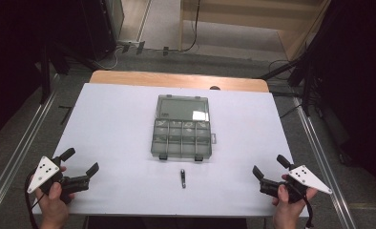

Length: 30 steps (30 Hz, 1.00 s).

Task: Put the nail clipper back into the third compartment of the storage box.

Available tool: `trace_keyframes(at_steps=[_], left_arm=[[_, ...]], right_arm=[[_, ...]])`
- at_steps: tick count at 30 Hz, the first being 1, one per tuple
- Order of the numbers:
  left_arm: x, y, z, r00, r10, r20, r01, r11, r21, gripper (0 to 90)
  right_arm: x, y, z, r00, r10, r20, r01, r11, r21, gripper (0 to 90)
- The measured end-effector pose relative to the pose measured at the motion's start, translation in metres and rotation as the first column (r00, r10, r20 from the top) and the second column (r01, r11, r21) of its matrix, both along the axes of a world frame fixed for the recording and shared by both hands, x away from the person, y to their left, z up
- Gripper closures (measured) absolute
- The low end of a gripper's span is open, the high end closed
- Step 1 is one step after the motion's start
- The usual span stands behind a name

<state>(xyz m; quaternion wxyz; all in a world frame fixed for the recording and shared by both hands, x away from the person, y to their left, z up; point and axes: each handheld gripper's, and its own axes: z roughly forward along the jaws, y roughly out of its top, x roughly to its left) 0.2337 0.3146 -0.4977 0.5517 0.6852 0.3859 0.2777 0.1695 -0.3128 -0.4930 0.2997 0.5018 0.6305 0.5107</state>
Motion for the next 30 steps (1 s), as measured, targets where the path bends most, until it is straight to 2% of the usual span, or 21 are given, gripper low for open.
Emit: trace_keyframes(at_steps=[11,15,18,19,30], left_arm=[[0.000,-0.001,0.000,1.0000,0.002,-0.002,-0.002,1.0000,0.003,0.0],[0.000,-0.001,0.000,1.0000,0.000,-0.002,0.000,1.0000,0.007,0.0],[0.001,-0.001,0.000,1.0000,0.000,-0.003,0.000,1.0000,0.008,0.0],[0.000,-0.002,0.000,1.0000,-0.001,-0.002,0.001,1.0000,0.010,0.0],[0.001,-0.001,0.000,1.0000,-0.004,-0.004,0.004,1.0000,0.008,0.0]], right_arm=[[0.000,0.018,0.012,0.9991,0.041,-0.008,-0.041,0.999,-0.012,0.0],[-0.001,0.028,0.015,0.9982,0.059,-0.009,-0.059,0.998,-0.037,0.0],[0.000,0.033,0.016,0.9978,0.065,-0.012,-0.065,0.997,-0.031,0.0],[0.002,0.040,0.016,0.9969,0.077,-0.017,-0.077,0.996,-0.037,0.0],[0.011,0.074,0.016,0.9894,0.138,-0.046,-0.140,0.989,-0.046,0.0]])
